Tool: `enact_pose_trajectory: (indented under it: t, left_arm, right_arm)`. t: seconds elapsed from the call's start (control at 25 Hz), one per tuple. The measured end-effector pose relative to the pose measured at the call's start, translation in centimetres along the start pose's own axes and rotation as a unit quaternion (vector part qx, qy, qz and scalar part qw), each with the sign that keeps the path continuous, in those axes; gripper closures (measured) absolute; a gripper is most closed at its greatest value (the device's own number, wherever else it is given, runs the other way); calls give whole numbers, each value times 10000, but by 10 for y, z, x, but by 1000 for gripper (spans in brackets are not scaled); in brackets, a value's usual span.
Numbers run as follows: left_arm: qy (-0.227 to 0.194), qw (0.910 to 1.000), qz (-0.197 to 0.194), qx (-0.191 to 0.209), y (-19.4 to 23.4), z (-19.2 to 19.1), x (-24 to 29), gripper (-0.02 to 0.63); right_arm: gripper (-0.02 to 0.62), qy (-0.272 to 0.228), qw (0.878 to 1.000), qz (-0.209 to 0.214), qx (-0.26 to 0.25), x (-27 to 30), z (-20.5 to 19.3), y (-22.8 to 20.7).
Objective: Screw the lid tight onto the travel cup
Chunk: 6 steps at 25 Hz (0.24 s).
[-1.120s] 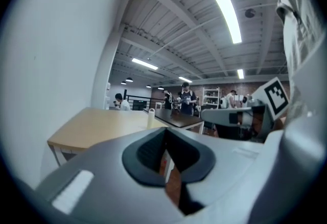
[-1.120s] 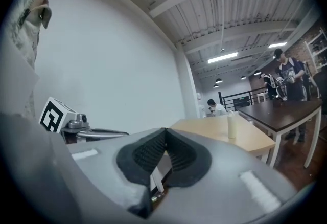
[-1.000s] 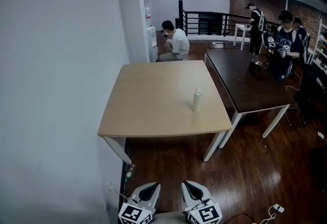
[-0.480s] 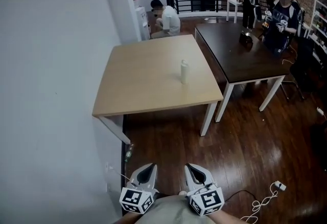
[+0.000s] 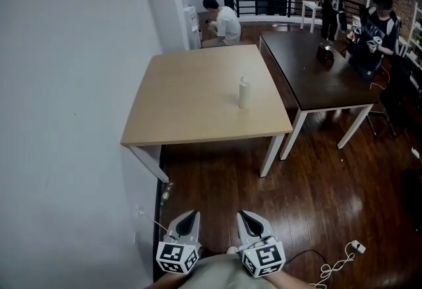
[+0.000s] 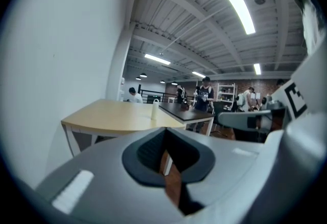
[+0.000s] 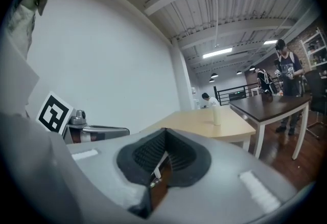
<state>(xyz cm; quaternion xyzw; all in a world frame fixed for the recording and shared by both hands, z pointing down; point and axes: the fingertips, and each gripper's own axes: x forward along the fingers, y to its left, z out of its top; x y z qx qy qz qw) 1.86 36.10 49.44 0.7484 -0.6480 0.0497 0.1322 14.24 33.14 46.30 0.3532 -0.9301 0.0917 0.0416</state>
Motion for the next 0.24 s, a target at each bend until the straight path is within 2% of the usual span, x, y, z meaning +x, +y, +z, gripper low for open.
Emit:
enact_pose_trajectory:
  t: [0.24]
  left_arm:
    - [61,9999,-103,-7,-6,-1,14,604]
  right_arm:
    - [597,57,10000,-26,13,2,-1,-13]
